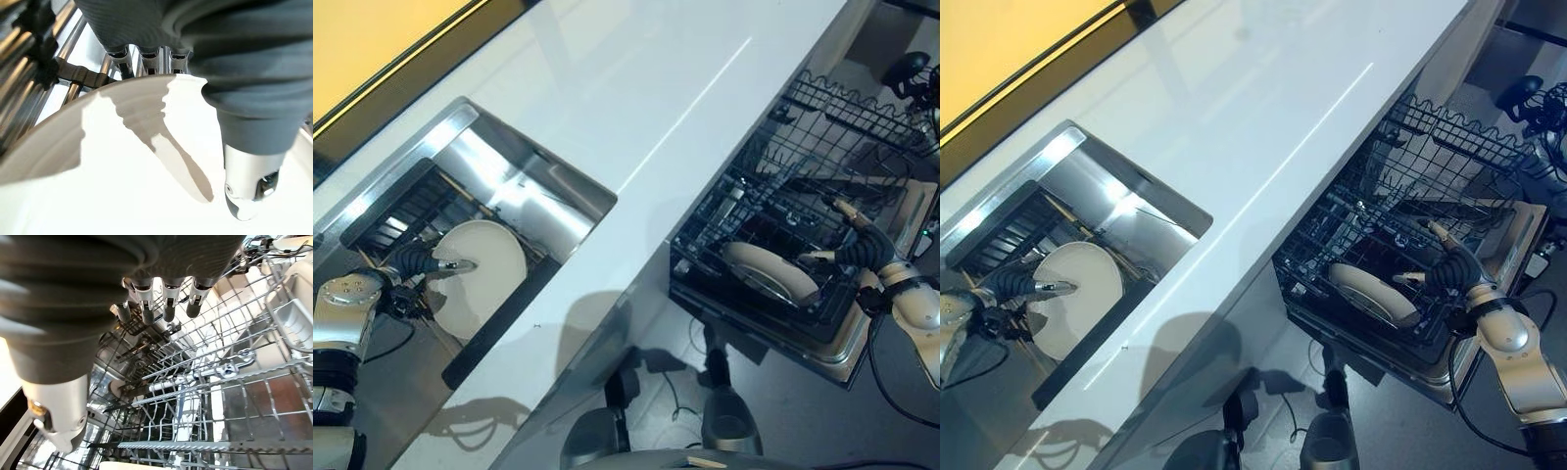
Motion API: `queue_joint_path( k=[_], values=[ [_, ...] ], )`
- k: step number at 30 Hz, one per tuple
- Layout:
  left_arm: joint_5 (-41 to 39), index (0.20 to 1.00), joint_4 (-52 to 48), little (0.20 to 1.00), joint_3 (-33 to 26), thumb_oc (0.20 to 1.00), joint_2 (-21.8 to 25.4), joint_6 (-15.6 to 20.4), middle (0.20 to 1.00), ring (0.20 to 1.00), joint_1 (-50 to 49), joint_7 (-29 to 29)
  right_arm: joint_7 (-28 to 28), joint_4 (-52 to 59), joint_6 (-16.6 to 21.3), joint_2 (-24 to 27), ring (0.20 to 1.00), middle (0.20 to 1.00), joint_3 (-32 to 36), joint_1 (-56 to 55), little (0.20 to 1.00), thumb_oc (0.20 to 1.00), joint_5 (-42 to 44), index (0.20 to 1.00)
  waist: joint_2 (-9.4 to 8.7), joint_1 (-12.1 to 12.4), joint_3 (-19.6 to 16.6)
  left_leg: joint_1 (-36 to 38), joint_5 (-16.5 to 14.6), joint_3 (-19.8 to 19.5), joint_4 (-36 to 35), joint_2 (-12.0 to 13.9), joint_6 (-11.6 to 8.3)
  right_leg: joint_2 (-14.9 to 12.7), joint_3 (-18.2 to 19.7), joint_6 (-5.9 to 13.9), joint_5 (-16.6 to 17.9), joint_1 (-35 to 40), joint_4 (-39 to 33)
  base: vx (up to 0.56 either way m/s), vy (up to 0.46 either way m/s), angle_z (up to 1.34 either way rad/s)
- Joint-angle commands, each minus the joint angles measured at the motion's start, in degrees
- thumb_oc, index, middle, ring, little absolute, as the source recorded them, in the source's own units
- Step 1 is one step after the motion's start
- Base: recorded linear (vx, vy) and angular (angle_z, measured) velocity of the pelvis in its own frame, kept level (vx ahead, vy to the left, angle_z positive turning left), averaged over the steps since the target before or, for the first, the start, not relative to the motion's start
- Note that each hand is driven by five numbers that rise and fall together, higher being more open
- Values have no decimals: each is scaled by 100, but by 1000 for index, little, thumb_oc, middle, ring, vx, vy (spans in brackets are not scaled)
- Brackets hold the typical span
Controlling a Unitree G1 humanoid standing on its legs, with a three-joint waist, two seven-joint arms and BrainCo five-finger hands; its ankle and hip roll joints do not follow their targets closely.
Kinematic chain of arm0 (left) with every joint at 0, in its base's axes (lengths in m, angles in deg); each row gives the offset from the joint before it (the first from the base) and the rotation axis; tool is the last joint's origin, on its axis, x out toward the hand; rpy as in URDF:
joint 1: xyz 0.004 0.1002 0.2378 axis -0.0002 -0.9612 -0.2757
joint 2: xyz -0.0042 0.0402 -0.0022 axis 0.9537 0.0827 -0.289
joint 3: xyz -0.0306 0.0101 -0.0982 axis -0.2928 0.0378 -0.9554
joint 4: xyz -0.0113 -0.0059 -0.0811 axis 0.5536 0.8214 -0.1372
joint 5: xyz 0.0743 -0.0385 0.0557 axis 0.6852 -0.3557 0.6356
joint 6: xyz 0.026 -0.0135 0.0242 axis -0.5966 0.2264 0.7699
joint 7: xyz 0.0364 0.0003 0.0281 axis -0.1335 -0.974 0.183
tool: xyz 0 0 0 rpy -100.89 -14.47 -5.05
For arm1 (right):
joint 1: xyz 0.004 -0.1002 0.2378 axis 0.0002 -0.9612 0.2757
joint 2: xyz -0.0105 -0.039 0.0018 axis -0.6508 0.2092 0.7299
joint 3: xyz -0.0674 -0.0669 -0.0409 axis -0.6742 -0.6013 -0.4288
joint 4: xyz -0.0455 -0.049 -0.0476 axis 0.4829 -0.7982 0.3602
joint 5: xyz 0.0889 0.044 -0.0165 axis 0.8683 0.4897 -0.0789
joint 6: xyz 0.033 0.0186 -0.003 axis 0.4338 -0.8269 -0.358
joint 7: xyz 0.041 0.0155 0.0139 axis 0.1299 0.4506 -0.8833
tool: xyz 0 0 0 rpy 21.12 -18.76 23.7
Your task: Pick up plates and place into dishwasher.
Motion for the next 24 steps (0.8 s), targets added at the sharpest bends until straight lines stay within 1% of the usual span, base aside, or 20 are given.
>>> queue_joint_path(
  k=[1,4,5,6,7,8,9,10,11,16,19,24],
  values=[
    [-433,1000,-242,1000,207,1000,115,-69,1000,1000,-347,1213,109,133,227,314,1000,1000,-91,190,1000,1000,35,1000,-107,23,-472,-514,-199,-37,639,-85,174,-529,-14,256,-673,-296,1245,40,-29,3],
    [-473,1000,-216,1000,185,1000,202,-70,1000,1000,-392,1475,107,171,194,352,1000,1000,-119,130,1000,1000,97,1000,-86,39,-544,-457,-202,-44,611,-75,165,-520,-60,249,-694,-229,1223,39,-38,6],
    [-505,878,-219,878,176,878,226,-77,878,878,-404,1580,96,194,177,356,1000,1000,-116,103,1000,1000,113,1000,-78,40,-580,-436,-201,-48,596,-72,160,-511,-72,247,-704,-207,1215,33,-34,8],
    [-517,821,-229,821,174,821,229,-89,821,821,-406,1622,96,199,179,351,1000,1000,-115,90,1000,1000,112,1000,-75,39,-591,-425,-202,-50,590,-70,159,-507,-75,245,-709,-198,1213,25,-40,12],
    [-539,592,-277,592,142,592,250,-103,592,592,-448,1761,94,215,178,360,1000,1000,-89,44,1000,1000,137,1000,-72,45,-625,-408,-207,-52,578,-70,158,-494,-89,241,-720,-180,1204,15,-41,10],
    [-564,564,-301,564,149,564,265,-110,564,564,-463,1863,92,216,177,368,1000,1000,-83,25,1000,1000,156,1000,-68,46,-648,-394,-209,-58,570,-70,155,-483,-96,236,-727,-165,1198,15,-49,6],
    [-583,485,-329,485,151,485,280,-110,485,485,-476,1963,76,207,195,365,1000,1000,-65,4,1000,1000,166,1000,-64,45,-666,-379,-212,-61,565,-67,153,-475,-103,233,-732,-152,1195,17,-44,3],
    [-590,288,-357,288,143,288,299,-97,288,288,-495,2056,64,204,207,361,1000,1000,-51,-23,1000,1000,177,1000,-61,43,-685,-360,-218,-62,560,-62,154,-466,-107,228,-738,-138,1194,24,-47,2],
    [-650,200,-408,200,150,200,320,-79,200,200,-508,2155,64,205,209,352,1000,1000,-53,-48,1000,1000,183,1000,-58,44,-715,-338,-226,-62,551,-60,153,-457,-112,225,-745,-118,1185,28,-48,1],
    [-941,200,-637,200,183,200,369,46,200,200,-519,2388,122,225,181,308,1000,1000,-89,-145,1000,1000,221,1000,-72,64,-827,-265,-251,-62,528,-44,151,-420,-149,221,-765,-47,1159,26,-55,4],
    [-1024,200,-819,200,185,200,403,44,200,200,-544,2396,128,228,190,281,1000,1000,-74,-202,1000,1000,247,1000,-79,74,-879,-223,-265,-67,516,-29,150,-401,-164,221,-777,-19,1159,19,-57,6],
    [-1113,200,-963,200,132,200,459,139,200,200,-607,2409,171,221,199,216,1000,1000,-85,-280,1000,1000,272,1000,-91,102,-944,-159,-275,-75,477,-25,155,-380,-202,226,-784,52,1123,10,-49,3]
  ],
)
